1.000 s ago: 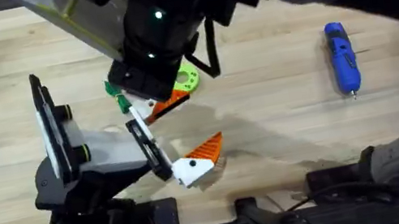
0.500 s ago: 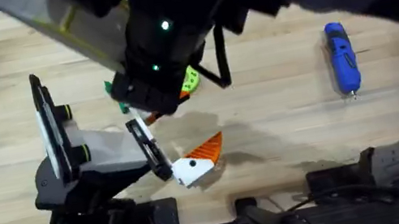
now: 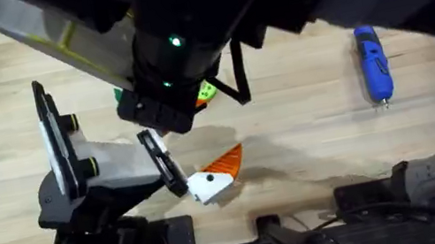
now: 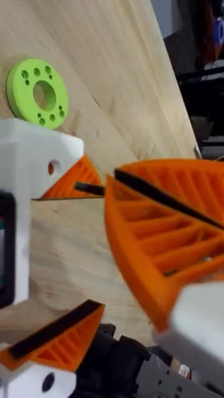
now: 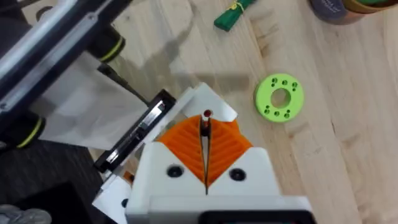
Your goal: Pick up the gripper from the table and insert it into the empty holder that is missing its gripper. Then pick up a screw, insert it into the mounting hole, and use the screwdriver to tighten it. Finally, clean up the table by picking up the vegetable and placing it into the bucket.
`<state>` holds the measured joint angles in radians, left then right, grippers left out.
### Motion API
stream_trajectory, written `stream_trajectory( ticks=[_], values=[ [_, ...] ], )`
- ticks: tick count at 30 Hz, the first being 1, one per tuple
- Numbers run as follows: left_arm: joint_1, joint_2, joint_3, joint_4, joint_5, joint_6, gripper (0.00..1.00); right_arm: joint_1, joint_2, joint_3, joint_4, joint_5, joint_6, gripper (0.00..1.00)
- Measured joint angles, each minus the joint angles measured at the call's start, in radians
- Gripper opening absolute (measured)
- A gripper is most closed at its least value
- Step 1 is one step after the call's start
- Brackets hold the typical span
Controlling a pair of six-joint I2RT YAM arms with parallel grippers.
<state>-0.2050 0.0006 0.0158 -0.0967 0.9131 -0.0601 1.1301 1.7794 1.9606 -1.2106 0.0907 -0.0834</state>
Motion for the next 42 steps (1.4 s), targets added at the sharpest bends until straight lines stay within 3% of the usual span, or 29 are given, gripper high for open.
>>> stream_trajectory(
  ticks=[42],
  values=[
    [0.000, 0.000, 0.000, 0.000, 0.000, 0.000, 0.983, 0.000, 0.002, 0.000, -0.001, 0.018, 0.000, 0.007]
  ],
)
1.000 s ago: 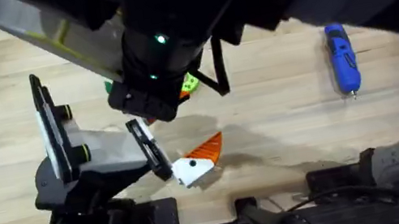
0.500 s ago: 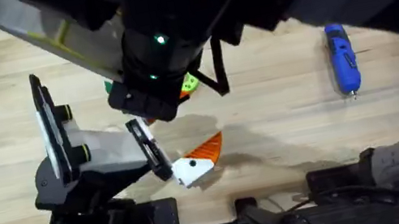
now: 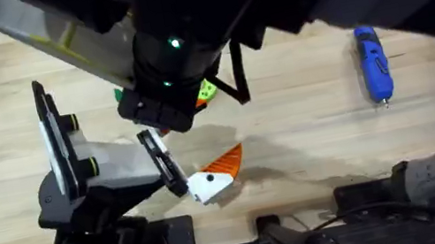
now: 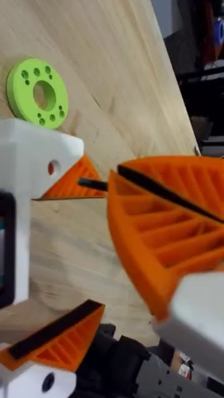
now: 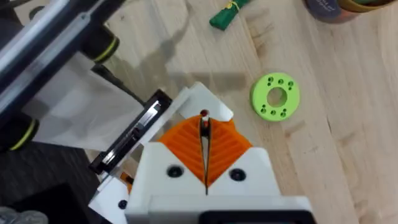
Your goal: Pick up the gripper from the table and insert it into the empty holder that is missing its gripper. Then pick up a screw, insert it into the mounting hole, and use the screwdriver to tighten it. Finally, clean up the table by picking up the vegetable and placing it into the bucket.
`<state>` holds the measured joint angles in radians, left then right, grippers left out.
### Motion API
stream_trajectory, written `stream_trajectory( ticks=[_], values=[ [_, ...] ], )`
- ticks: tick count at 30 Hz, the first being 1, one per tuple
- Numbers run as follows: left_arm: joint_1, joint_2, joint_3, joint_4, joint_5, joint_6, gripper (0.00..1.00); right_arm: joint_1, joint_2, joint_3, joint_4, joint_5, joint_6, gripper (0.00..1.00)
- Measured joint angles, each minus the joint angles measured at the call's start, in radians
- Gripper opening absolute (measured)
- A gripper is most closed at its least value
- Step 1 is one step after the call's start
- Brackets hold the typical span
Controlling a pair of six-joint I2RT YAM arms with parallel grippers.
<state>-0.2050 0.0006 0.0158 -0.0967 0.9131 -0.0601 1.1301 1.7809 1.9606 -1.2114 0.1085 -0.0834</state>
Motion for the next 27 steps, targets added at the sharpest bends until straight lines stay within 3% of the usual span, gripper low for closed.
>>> stream_trajectory(
  ticks=[27],
  values=[
    [0.000, 0.000, 0.000, 0.000, 0.000, 0.000, 0.983, 0.000, 0.039, 0.000, -0.001, 0.000, 0.000, 0.007]
  ],
)
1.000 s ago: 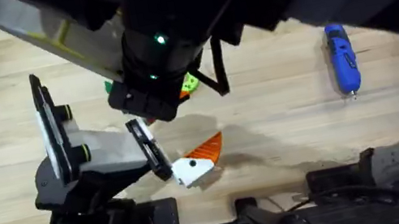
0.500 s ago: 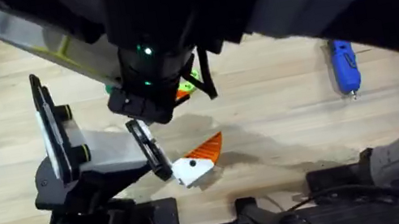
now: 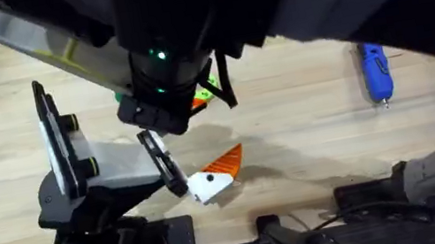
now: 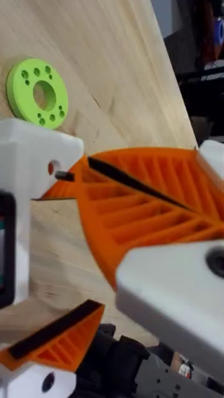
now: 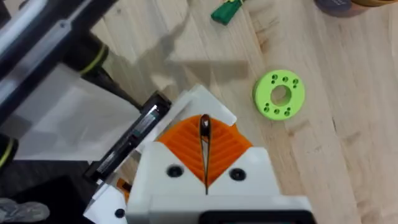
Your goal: Pick up the gripper from the table and insert it into the empty holder that is missing its gripper. Then pick up a screw, insert it into the mounting hole, and use the screwdriver to tighten it. Finally, clean up the table by picking up the vegetable and placing it into the bucket.
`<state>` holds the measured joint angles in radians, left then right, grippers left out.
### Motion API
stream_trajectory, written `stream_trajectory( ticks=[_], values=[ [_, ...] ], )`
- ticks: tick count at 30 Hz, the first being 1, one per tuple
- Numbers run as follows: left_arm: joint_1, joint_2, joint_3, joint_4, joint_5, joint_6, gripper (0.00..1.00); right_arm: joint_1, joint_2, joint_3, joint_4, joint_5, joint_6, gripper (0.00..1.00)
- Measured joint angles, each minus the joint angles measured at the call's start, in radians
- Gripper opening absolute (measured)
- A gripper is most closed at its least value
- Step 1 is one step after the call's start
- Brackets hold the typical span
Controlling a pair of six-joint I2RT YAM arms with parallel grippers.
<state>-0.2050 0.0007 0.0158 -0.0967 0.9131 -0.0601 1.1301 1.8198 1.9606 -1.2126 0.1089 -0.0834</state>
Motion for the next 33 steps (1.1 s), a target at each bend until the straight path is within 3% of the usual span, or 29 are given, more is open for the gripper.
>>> stream_trajectory(
  ticks=[33],
  values=[
    [0.000, 0.000, 0.000, 0.000, 0.000, 0.000, 0.983, -0.012, 0.001, 0.000, 0.000, 0.000, 0.000, 0.007]
  ],
)
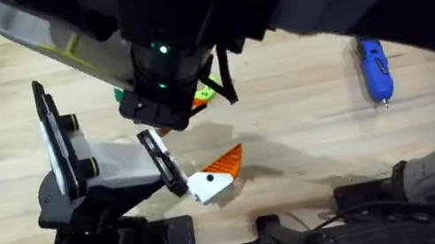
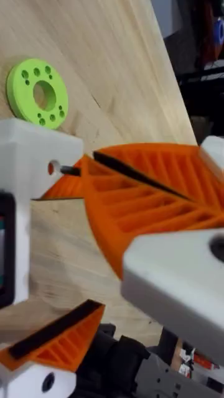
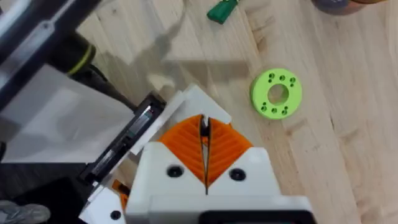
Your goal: Pick up the gripper from the table and insert it into the empty holder that is missing its gripper. Then pick up a screw, insert it into the mounting hole, and use the screwdriver to tighten it. Finally, clean up the table by picking up the vegetable and placing it into the bucket.
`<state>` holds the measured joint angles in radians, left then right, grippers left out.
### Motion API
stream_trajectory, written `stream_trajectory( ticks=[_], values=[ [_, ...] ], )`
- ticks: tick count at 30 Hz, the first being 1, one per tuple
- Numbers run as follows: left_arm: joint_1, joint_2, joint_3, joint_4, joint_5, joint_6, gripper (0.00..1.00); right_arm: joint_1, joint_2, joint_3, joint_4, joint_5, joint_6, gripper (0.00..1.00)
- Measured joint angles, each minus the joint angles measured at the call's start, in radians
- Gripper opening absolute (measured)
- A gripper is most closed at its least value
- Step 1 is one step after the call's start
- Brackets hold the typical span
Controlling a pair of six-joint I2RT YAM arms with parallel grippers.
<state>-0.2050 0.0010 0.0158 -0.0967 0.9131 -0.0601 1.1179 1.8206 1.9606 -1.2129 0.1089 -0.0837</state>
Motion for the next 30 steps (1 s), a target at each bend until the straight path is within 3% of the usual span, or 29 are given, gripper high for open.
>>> stream_trajectory(
  ticks=[30],
  values=[
    [0.000, 0.006, 0.000, -0.001, 0.000, -0.023, 0.983, 0.000, 0.047, 0.006, -0.021, 0.003, 0.002, 0.007]
  ],
)
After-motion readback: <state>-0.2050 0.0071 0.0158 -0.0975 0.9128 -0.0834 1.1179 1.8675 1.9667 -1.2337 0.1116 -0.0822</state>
